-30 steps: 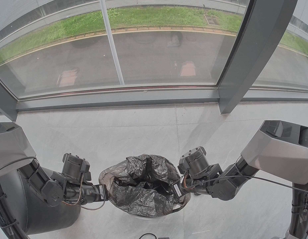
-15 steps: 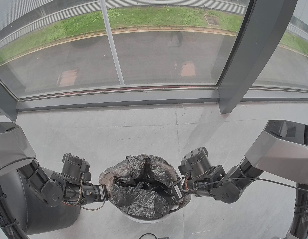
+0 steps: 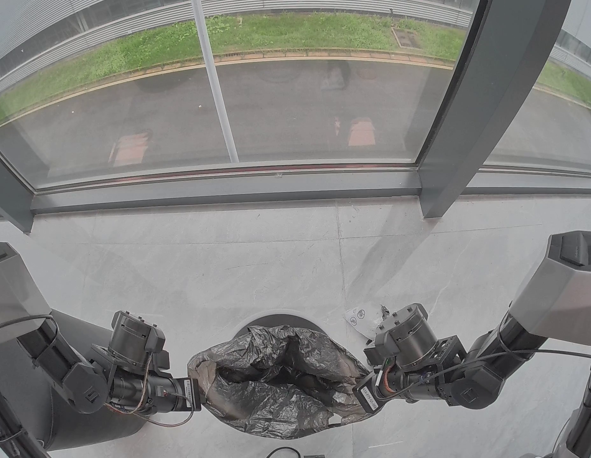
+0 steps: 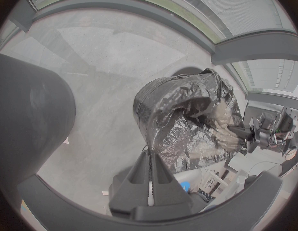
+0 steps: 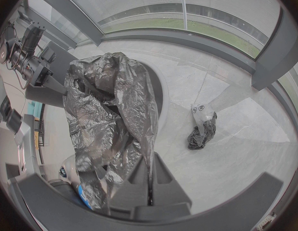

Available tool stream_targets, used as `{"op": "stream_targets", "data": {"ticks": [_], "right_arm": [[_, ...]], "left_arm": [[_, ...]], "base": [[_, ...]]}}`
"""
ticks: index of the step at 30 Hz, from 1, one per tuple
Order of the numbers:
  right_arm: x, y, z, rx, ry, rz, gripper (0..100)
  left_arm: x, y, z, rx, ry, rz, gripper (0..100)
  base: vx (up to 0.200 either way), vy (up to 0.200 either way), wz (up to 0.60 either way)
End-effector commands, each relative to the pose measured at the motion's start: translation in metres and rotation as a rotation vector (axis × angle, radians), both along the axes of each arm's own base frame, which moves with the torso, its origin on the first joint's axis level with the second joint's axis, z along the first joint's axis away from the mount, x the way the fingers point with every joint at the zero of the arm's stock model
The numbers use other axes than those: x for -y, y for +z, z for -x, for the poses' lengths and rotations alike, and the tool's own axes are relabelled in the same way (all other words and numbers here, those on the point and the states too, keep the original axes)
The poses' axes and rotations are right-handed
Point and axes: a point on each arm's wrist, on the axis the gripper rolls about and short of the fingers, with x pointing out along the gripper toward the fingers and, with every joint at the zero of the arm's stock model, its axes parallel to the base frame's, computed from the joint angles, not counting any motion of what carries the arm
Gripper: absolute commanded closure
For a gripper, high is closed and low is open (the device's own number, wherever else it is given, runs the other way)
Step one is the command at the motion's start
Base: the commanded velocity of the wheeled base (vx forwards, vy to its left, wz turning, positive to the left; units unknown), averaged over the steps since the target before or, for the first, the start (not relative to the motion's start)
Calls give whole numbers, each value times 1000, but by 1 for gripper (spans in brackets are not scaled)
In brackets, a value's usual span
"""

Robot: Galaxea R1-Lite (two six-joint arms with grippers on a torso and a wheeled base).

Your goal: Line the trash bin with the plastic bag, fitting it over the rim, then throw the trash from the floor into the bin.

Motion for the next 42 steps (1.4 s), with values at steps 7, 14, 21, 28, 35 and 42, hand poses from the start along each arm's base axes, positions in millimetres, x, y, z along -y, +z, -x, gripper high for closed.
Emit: {"op": "stream_targets", "data": {"ticks": [7, 14, 21, 28, 35, 42], "right_arm": [[-3, -11, 10, -27, 27, 29, 100], [-14, -22, 13, -28, 57, 42, 100], [-24, -30, 10, 4, 64, 63, 100], [-24, -33, 10, 7, 81, 81, 100], [-28, -40, 3, 33, 45, 110, 100], [-33, -42, -17, 59, 9, 87, 100]], "left_arm": [[12, -3, 13, -43, -87, 23, 100], [19, -12, 14, -74, -113, 9, 100], [21, -17, 15, -93, -128, -3, 100], [23, -18, 18, -99, -143, -8, 100], [27, -25, 15, -112, -157, -21, 100], [29, -26, 8, -91, -171, -30, 100]], "base": [[0, 0, 0], [0, 0, 0], [0, 0, 0], [0, 0, 0], [0, 0, 0], [0, 0, 0]]}}
